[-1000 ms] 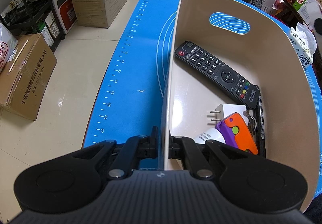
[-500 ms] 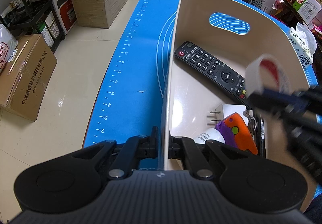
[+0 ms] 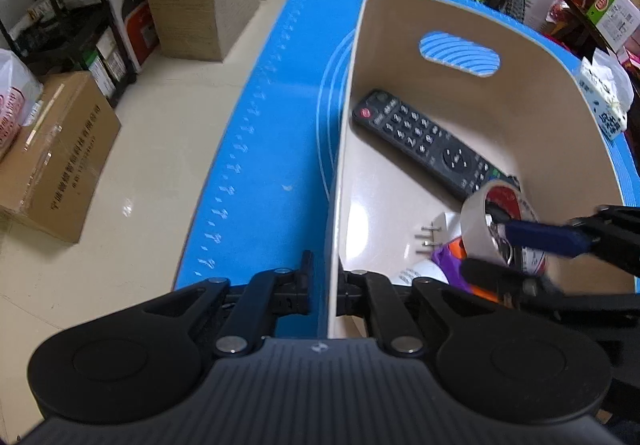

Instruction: Organize rigid objects

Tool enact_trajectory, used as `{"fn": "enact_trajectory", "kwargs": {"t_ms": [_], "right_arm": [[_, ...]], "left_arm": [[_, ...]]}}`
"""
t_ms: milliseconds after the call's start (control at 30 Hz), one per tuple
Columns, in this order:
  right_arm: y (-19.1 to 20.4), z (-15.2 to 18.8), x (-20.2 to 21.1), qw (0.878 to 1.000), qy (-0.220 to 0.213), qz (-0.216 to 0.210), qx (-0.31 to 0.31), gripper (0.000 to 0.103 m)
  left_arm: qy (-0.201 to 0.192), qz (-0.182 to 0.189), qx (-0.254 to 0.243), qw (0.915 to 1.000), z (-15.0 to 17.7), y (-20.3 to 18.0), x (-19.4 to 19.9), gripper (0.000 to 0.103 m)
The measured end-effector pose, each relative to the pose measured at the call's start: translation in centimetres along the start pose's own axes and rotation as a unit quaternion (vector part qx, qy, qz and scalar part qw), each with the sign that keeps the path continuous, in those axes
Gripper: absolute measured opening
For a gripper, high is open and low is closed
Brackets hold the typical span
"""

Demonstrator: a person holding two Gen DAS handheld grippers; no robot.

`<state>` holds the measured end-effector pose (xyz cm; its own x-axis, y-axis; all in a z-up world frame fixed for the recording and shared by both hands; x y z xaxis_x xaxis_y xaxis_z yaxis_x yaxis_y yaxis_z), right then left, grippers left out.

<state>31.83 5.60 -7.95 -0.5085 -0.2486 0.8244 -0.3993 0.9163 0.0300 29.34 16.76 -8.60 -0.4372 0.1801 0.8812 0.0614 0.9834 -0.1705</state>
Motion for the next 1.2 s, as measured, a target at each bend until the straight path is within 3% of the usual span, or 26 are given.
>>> {"fn": "enact_trajectory", "kwargs": {"t_ms": [33, 100, 167, 333, 567, 1200], "right_arm": [[-0.4, 0.0, 0.5, 1.000, -0.008, -0.001, -0.014, 0.068], [-0.9, -0.1, 1.7, 0.999, -0.023, -0.004, -0.031, 0.070], [-1.2, -0.1, 3.3, 0.999, -0.041, 0.005, -0.033, 0.075], [-1.6, 0.5, 7.5, 0.995, -0.090, 0.038, -0.022, 0.096], [-2.5, 2.9, 12.3, 0.991, -0.113, 0.065, -0.038, 0.097], [-5.8, 15.9, 25.3, 0.973, -0.163, 0.134, -0.099, 0.099]], "left_arm": [[-0.007, -0.007, 0.002, 0.9999, -0.1, 0.0, 0.3, 0.026], [-0.024, -0.020, 0.005, 0.9995, -0.2, 0.0, 1.2, 0.063], [-0.041, -0.025, 0.005, 0.9989, -0.3, -0.4, 2.1, 0.069], [-0.066, -0.026, -0.011, 0.9974, 0.2, -2.1, 4.7, 0.071], [-0.111, -0.026, -0.026, 0.9931, 1.9, -5.3, 9.0, 0.071], [-0.147, -0.031, -0.074, 0.9859, 13.1, -14.8, 15.5, 0.071]]}}
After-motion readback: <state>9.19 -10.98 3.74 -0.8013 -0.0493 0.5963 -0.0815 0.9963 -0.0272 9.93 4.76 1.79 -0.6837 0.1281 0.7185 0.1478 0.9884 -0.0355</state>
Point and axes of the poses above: each gripper's, at about its wrist camera, not at the fingertips, and x roughly against the way its jaws point, y to its left, z to its underside, the point moved 4 cm from there along -x, roughly the way its jaws point, and after that the axes turned 6 degrees about z, right-handed, at the moved point
